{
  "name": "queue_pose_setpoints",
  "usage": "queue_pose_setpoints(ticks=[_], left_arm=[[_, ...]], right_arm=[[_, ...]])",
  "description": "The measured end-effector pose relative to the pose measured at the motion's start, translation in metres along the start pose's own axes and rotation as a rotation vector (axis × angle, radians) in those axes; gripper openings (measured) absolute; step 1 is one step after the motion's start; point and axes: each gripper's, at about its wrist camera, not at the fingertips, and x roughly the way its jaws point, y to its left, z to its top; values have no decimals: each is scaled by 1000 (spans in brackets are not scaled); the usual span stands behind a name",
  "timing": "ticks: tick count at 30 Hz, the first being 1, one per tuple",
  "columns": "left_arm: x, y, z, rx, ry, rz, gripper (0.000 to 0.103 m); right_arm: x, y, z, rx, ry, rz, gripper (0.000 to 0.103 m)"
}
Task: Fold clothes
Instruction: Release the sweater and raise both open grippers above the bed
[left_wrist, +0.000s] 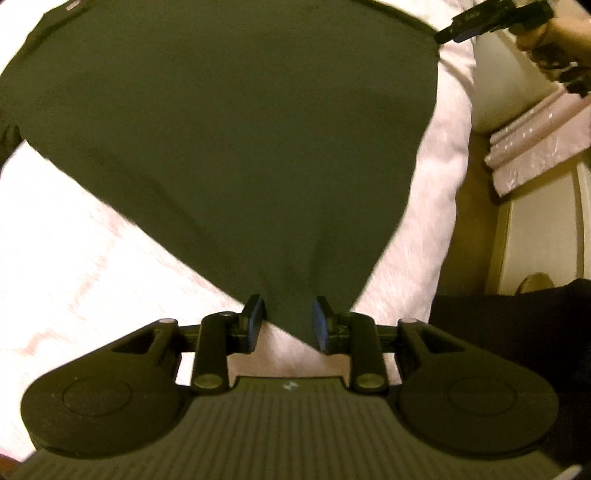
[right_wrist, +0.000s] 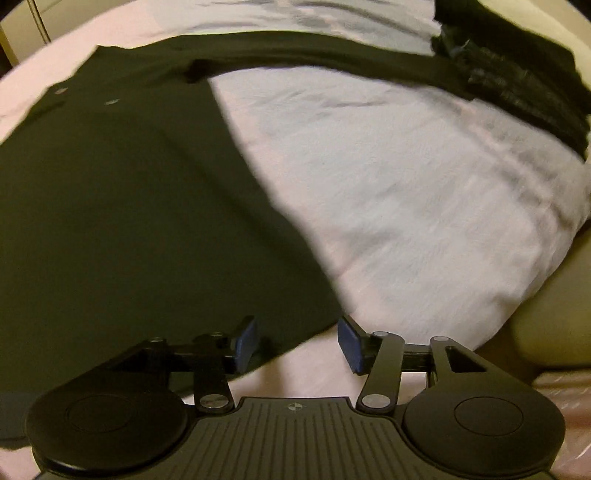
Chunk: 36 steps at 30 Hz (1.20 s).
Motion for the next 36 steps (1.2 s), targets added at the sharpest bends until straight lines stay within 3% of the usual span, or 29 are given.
queue_pose_setpoints(ticks=[5, 7, 9, 11, 14, 19, 24, 29, 36], left_arm=[[-18, -2, -26, -40, -39, 16, 25], [-32, 0, -40, -80, -64, 32, 26], [-51, 4, -56, -144, -98, 53, 36], [-75, 8, -78, -205, -149, 87, 51], [-109, 7, -112, -306, -193, 128, 65], [-179, 6, -166, -458, -257, 180, 79], [-225, -9, -195, -474, -302, 262, 88], [-260, -23, -216, -502, -329, 328, 91], [-273, -48, -228, -531, -354, 403, 92]], right_arm=[[-29, 34, -48, 18, 19, 30, 52], [-48, 46, -66, 55, 12, 29, 60], [-71, 59, -83, 79, -14, 13, 71], [-96, 77, -98, 78, -50, -1, 71], [-141, 110, -120, 47, -95, -23, 72], [-215, 157, -156, -13, -142, -11, 74], [-271, 195, -180, -59, -163, 14, 75], [-296, 220, -189, -148, -174, 42, 75], [-309, 216, -193, -204, -187, 98, 75]])
